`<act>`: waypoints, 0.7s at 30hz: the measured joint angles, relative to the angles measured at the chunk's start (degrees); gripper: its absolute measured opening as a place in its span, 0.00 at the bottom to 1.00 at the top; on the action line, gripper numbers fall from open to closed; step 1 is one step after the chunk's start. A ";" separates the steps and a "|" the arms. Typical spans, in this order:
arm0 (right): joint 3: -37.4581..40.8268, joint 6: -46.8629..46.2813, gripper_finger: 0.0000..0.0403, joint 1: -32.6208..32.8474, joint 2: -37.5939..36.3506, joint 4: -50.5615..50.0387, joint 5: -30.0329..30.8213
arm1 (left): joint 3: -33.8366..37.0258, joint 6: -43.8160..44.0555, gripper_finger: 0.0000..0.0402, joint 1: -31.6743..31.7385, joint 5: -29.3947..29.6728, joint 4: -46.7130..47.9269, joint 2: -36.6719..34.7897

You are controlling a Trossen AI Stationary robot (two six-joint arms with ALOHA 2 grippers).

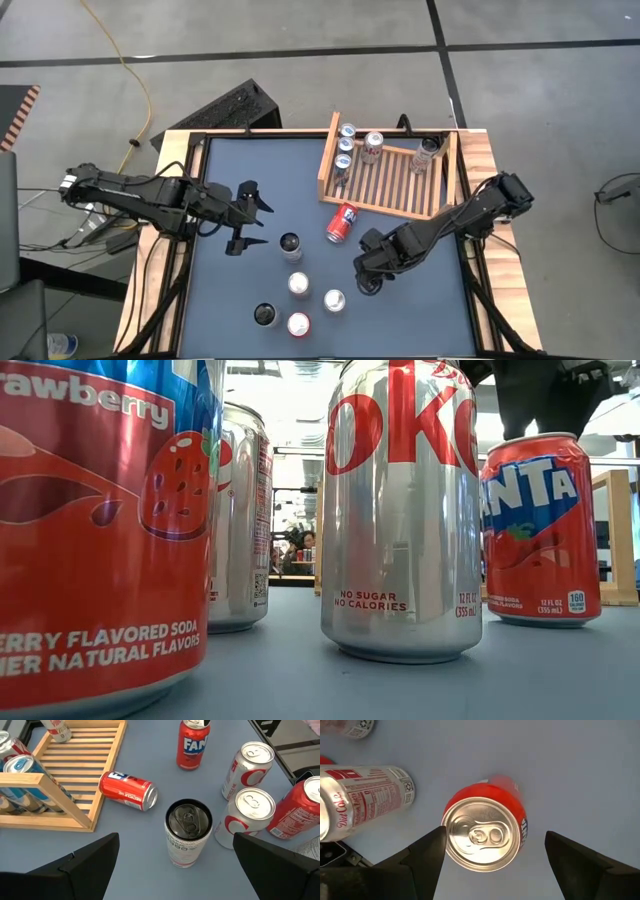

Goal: Place canned beverage on shelf
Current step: Put the middle red soda can on the shelf

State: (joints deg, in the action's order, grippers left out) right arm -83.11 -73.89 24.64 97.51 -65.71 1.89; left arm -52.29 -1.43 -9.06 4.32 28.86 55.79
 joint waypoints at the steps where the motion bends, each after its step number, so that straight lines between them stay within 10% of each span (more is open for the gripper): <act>1: 0.00 0.00 0.81 0.00 -0.01 -0.02 0.01 | 0.00 0.00 0.95 0.00 0.00 0.02 0.00; 21: -3.50 1.65 0.81 1.31 0.36 -5.69 4.91 | 0.00 1.25 0.95 0.00 0.07 0.01 0.00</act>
State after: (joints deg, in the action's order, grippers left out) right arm -86.61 -72.23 25.96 97.86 -71.40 6.80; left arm -52.29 -0.19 -9.06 4.38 28.88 55.79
